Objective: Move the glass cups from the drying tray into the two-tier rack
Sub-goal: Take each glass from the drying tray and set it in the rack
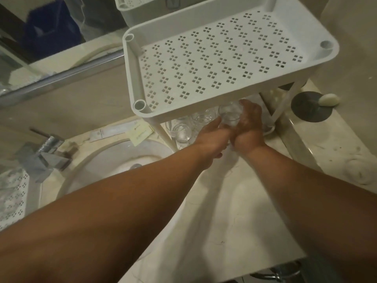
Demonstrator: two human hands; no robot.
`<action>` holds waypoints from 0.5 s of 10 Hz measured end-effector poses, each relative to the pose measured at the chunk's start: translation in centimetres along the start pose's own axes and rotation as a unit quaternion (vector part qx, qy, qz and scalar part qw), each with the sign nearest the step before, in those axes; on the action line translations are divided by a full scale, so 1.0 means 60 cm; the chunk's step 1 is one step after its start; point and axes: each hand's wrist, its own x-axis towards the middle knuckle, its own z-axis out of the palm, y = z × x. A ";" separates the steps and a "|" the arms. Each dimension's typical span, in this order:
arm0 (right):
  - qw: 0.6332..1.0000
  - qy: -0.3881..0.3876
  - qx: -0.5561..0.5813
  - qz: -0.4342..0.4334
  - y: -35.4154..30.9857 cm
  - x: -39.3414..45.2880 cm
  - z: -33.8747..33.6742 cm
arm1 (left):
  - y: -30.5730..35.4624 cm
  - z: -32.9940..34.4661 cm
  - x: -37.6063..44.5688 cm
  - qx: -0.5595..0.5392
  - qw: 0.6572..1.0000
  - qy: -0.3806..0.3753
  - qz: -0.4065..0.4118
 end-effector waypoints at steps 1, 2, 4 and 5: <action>1.000 0.004 -0.009 0.030 0.005 0.015 0.019 | 0.000 0.001 0.007 0.000 1.000 -0.001 0.007; 1.000 -0.006 -0.013 0.014 -0.002 0.014 0.014 | -0.004 0.002 0.011 0.004 1.000 -0.004 0.009; 0.999 -0.016 -0.027 0.043 -0.012 0.023 0.015 | -0.006 0.005 0.016 0.004 1.000 -0.004 0.022; 0.998 -0.016 -0.056 0.038 -0.009 0.029 0.016 | -0.009 0.007 0.020 -0.001 1.000 -0.004 0.026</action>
